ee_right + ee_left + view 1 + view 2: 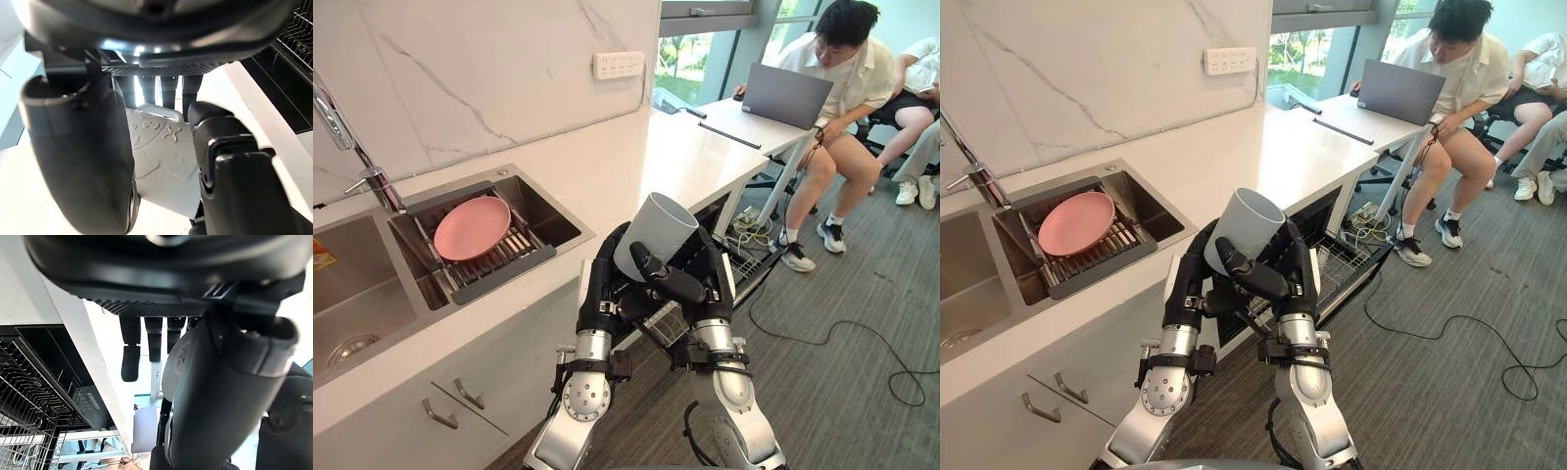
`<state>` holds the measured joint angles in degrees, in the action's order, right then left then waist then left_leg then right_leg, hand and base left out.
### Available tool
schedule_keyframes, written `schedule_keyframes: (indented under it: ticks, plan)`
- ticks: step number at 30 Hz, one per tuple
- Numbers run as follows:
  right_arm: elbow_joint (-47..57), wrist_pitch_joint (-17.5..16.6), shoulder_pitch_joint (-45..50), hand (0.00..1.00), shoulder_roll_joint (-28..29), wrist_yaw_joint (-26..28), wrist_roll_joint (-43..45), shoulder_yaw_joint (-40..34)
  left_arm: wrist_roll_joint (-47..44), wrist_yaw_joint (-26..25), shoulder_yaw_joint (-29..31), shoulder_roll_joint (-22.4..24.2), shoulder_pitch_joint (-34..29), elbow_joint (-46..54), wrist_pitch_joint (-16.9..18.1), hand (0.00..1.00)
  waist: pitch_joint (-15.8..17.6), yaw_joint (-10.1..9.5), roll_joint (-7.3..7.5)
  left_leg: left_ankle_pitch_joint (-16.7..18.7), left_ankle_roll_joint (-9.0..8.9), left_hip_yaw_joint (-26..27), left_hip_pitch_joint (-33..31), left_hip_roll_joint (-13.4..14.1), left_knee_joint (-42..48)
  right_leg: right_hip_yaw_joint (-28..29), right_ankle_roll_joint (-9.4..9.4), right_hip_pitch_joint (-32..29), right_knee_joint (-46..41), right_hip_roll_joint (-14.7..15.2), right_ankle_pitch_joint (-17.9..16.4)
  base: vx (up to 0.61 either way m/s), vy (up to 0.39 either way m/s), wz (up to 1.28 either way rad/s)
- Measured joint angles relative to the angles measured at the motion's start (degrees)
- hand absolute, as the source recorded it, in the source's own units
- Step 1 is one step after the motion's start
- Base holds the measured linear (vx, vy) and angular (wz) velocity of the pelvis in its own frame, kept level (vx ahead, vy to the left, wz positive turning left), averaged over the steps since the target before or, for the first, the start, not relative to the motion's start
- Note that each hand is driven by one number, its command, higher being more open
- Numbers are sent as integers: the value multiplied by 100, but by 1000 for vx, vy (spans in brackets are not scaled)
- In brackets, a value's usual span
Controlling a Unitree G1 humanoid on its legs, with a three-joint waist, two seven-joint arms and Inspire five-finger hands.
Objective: Walk over to the sink, pick up the cup, carry it to the dishwasher, place the cup inside the dishwasher, then close the dishwasher door
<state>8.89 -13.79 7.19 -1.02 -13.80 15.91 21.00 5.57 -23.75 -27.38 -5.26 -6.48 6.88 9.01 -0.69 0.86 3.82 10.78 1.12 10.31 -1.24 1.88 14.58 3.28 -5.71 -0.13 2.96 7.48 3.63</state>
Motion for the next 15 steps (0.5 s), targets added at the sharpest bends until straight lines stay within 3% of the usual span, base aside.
schedule_keyframes:
  ticks: [9, 15]
  plan:
    - [534, 0, -27, 0, -3, 140, -264, -689, -368, 583, 43, -19, -83, 582, 134, 100, 6, -7, -5, 9, -10, -35, -22, 0, 0, -38, -12, -2, -2, -3, 7, -1, -1, 0]
    - [598, 0, -33, 0, -17, 200, -285, -1387, -1004, 1025, 496, -28, -704, 658, 181, 100, 105, -6, -49, 40, -57, -49, -37, 8, 22, -53, -4, 1, -7, -5, -4, 0, 0, 0]
